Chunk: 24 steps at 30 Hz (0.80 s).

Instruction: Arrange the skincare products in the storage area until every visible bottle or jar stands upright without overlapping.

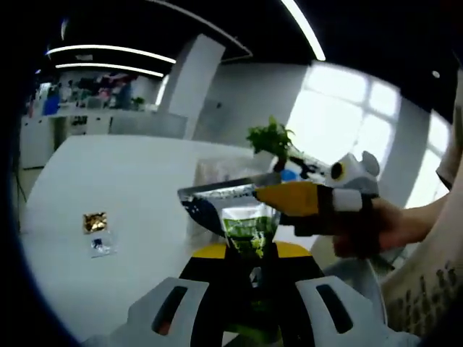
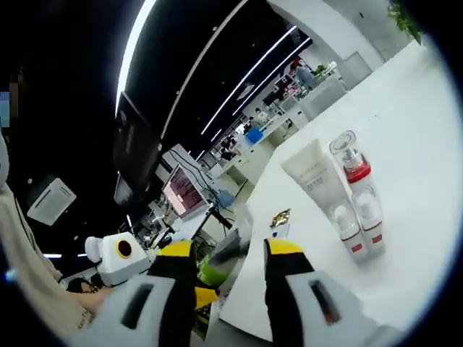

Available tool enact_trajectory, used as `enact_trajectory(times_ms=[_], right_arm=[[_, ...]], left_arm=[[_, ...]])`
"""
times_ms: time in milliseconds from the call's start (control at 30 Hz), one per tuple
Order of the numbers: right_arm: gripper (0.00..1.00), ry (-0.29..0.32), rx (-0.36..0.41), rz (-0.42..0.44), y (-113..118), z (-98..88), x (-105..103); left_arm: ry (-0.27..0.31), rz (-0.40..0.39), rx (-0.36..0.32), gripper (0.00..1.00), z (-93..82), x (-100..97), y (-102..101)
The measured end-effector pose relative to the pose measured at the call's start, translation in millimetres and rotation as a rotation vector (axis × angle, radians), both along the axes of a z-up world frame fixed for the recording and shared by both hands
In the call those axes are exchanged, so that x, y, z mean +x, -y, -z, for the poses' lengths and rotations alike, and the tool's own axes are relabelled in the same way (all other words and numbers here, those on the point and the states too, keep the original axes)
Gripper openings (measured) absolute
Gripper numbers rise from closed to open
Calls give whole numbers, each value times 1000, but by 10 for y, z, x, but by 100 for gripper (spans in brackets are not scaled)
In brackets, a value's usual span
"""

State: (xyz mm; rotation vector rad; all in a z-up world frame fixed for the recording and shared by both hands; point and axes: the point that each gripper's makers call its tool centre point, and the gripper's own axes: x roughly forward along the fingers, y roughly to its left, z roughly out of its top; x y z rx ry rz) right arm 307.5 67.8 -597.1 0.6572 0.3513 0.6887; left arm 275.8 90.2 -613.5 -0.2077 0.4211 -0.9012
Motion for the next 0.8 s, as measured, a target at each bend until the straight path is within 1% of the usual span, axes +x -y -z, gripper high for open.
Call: enact_trajectory(times_ms=[33, 67, 133, 167, 200, 233, 300, 400, 467, 500, 667, 800], right_arm=[[19, -12, 10, -11, -16, 9, -15], [18, -31, 28, 4, -9, 14, 2], [16, -57, 47, 3, -17, 35, -8], [14, -75, 97, -7, -40, -6, -24], [12, -83, 125, -13, -44, -26, -29], [11, -79, 129, -19, -42, -34, -28], [9, -68, 110, -19, -39, -31, -31], [8, -94, 153, -49, -65, -73, -52], [7, -100, 173, -57, -60, -83, -54], [6, -101, 171, -57, -58, -81, -55], [3, -126, 197, -75, -67, -78, -71], [2, -125, 193, -96, -84, -89, -83]], left_arm=[[-1, -1, 2, 18, 7, 4, -3], [-8, -2, 7, 18, 24, 3, -10], [-5, 1, 11, 19, 31, 1, -19], [-8, 2, 12, 19, 38, 0, -23], [-7, 3, 11, 20, 39, -2, -28], [-4, 4, 10, 21, 35, -3, -30], [8, 10, 14, 23, 23, -1, -32], [18, 18, 24, 27, 25, 6, -36], [24, 19, 35, 31, 26, 22, -45], [27, 19, 40, 34, 27, 30, -51], [23, 23, 40, 49, 11, 42, -69], [5, 36, 33, 52, -6, 37, -115]])
